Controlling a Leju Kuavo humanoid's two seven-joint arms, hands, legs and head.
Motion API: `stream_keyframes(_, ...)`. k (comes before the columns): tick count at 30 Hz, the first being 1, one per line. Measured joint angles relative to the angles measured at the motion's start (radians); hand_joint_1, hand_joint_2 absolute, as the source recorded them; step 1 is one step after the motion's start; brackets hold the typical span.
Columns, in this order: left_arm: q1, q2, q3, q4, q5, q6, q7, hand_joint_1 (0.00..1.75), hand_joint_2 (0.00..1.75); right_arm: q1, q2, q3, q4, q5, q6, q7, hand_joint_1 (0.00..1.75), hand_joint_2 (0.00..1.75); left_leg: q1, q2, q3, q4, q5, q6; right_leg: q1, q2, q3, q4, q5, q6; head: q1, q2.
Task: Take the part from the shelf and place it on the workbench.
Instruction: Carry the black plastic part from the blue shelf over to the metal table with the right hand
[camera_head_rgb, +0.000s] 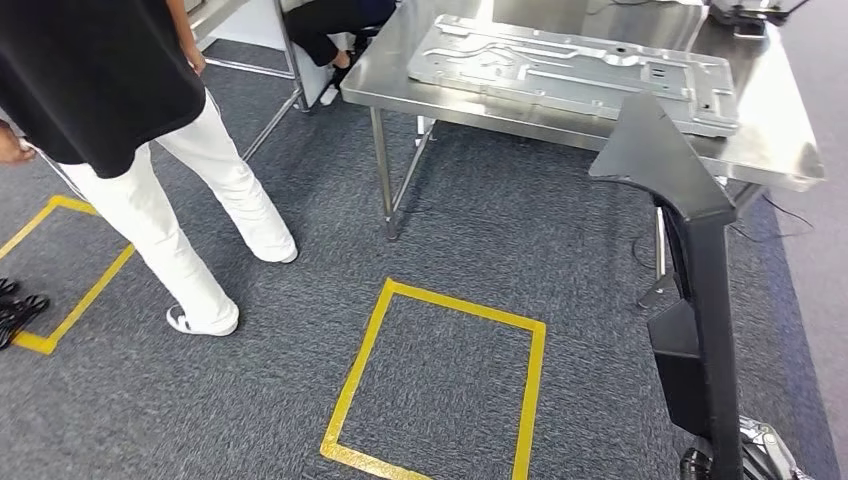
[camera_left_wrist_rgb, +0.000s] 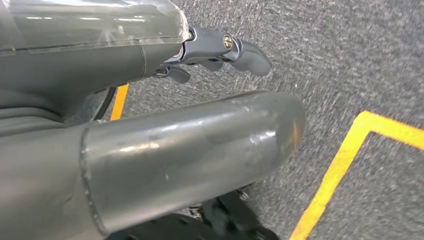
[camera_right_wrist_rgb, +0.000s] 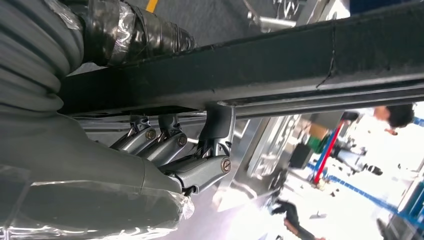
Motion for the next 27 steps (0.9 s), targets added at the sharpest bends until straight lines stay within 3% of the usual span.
stream_keyframes(1,0.004,0.000,-0.004,-0.002,0.005,0.000,0.004,0.00,0.00,0.000,0.000,0.000,0.000,0.002,0.001,0.000,1.75,1.75,0.000,-0.003,-0.010,0.013,0.011,0.002,0.001,0.014,0.000,0.002,0.000,-0.001,0.000,0.000)
stream_keyframes(2,0.007,0.000,-0.009,-0.004,0.010,0.000,0.008,0.00,0.00,0.000,0.000,0.000,0.000,0.005,0.002,0.001,1.75,1.75,0.000,-0.006,-0.002,-0.013,0.040,0.005,0.002,0.028,0.001,0.004,-0.001,-0.001,0.000,0.000)
stream_keyframes(3,0.009,0.000,-0.013,-0.007,0.015,0.000,0.011,0.00,0.00,0.000,0.000,0.001,0.000,0.009,0.003,0.001,1.75,1.75,0.000,-0.013,0.020,-0.071,0.081,0.008,0.002,0.042,0.001,0.008,-0.002,0.000,0.000,0.000)
stream_keyframes(5,0.012,0.000,-0.022,-0.013,0.021,0.000,0.014,0.00,0.00,0.000,0.000,0.001,0.000,0.017,0.003,0.002,1.75,1.75,0.000,-0.053,0.067,-0.190,0.134,0.016,0.002,0.067,-0.002,0.017,-0.006,0.005,0.000,0.000)
stream_keyframes(7,0.013,0.000,-0.029,-0.017,0.025,0.000,0.016,0.00,0.00,-0.001,0.000,0.002,0.001,0.022,0.003,0.002,1.75,1.75,-0.003,-0.077,0.084,-0.234,0.140,0.020,0.001,0.085,-0.008,0.022,-0.007,0.016,0.000,0.000)
stream_keyframes(9,0.015,0.000,-0.035,-0.023,0.028,0.000,0.019,0.00,0.00,-0.001,0.000,0.002,0.001,0.033,0.002,0.004,1.75,1.75,-0.004,-0.065,0.086,-0.241,0.141,0.027,-0.002,0.098,-0.013,0.021,-0.009,0.029,0.000,0.000)
stream_keyframes(11,0.015,-0.001,-0.044,-0.029,0.030,0.000,0.023,0.00,0.00,-0.003,0.000,0.003,0.000,0.051,0.000,0.008,1.75,1.75,-0.002,-0.050,0.093,-0.252,0.142,0.040,-0.004,0.062,-0.023,0.040,-0.023,0.040,0.001,0.000)
stream_keyframes(13,0.019,-0.001,-0.049,-0.034,0.030,-0.003,0.024,0.00,0.00,-0.008,0.000,0.004,0.000,0.065,-0.001,0.011,1.75,1.75,0.000,-0.035,0.097,-0.259,0.141,0.049,-0.006,0.004,-0.067,0.131,-0.069,0.049,0.001,0.000)
stream_keyframes(14,0.022,-0.002,-0.050,-0.035,0.030,-0.004,0.024,0.00,0.00,-0.011,0.000,0.004,0.000,0.069,-0.002,0.012,1.75,1.75,0.000,-0.028,0.098,-0.259,0.138,0.050,-0.008,-0.011,-0.102,0.196,-0.098,0.054,0.001,0.000)
stream_keyframes(15,0.024,-0.001,-0.050,-0.035,0.030,-0.005,0.024,0.00,0.00,-0.012,0.000,0.005,0.000,0.072,-0.003,0.012,1.75,1.75,-0.001,-0.020,0.101,-0.259,0.134,0.050,-0.009,-0.017,-0.134,0.254,-0.116,0.058,0.001,0.000)
stream_keyframes(16,0.026,-0.001,-0.050,-0.035,0.029,-0.006,0.024,0.00,0.00,-0.013,0.000,0.005,0.001,0.075,-0.004,0.012,1.75,1.75,-0.001,-0.013,0.106,-0.258,0.130,0.049,-0.010,-0.019,-0.154,0.284,-0.116,0.060,0.001,0.000)
stream_keyframes(17,0.027,-0.001,-0.051,-0.035,0.028,-0.006,0.024,0.00,0.00,-0.013,0.000,0.005,0.001,0.078,-0.005,0.012,1.75,1.75,-0.001,-0.007,0.113,-0.258,0.124,0.048,-0.010,-0.019,-0.155,0.278,-0.096,0.060,0.001,0.000)
stream_keyframes(19,0.026,-0.002,-0.051,-0.035,0.024,-0.006,0.024,0.00,0.00,-0.015,0.000,0.005,0.002,0.082,-0.008,0.014,1.75,1.75,-0.001,0.000,0.132,-0.259,0.112,0.044,-0.008,-0.023,-0.105,0.167,-0.020,0.053,0.002,0.000)
stream_keyframes(21,0.022,-0.002,-0.049,-0.035,0.009,-0.009,0.024,0.00,0.00,-0.028,0.000,0.005,0.004,0.081,-0.017,0.017,1.75,1.75,-0.002,0.004,0.147,-0.260,0.099,0.035,0.000,-0.029,-0.051,0.060,0.017,0.038,0.001,0.000)
stream_keyframes(24,0.012,-0.002,-0.036,-0.042,-0.031,-0.029,0.018,0.00,0.00,-0.079,0.000,0.004,0.010,0.071,-0.025,0.035,1.75,1.75,-0.002,0.011,0.161,-0.269,0.088,0.019,0.010,-0.029,-0.033,0.028,0.000,0.017,0.001,0.000)
stream_keyframes(26,0.003,-0.002,-0.019,-0.049,-0.063,-0.045,0.010,0.00,0.00,-0.106,0.000,0.004,0.011,0.075,-0.017,0.052,1.75,1.75,-0.001,0.011,0.171,-0.261,0.077,0.010,0.005,-0.025,-0.010,0.010,-0.006,0.006,0.000,0.000)
stream_keyframes(27,-0.003,-0.001,-0.009,-0.051,-0.076,-0.050,0.006,0.00,0.00,-0.115,0.000,0.005,0.012,0.082,-0.012,0.058,1.75,1.75,-0.001,0.007,0.160,-0.228,0.063,0.007,0.001,-0.025,0.007,-0.003,-0.009,0.000,-0.001,0.000)
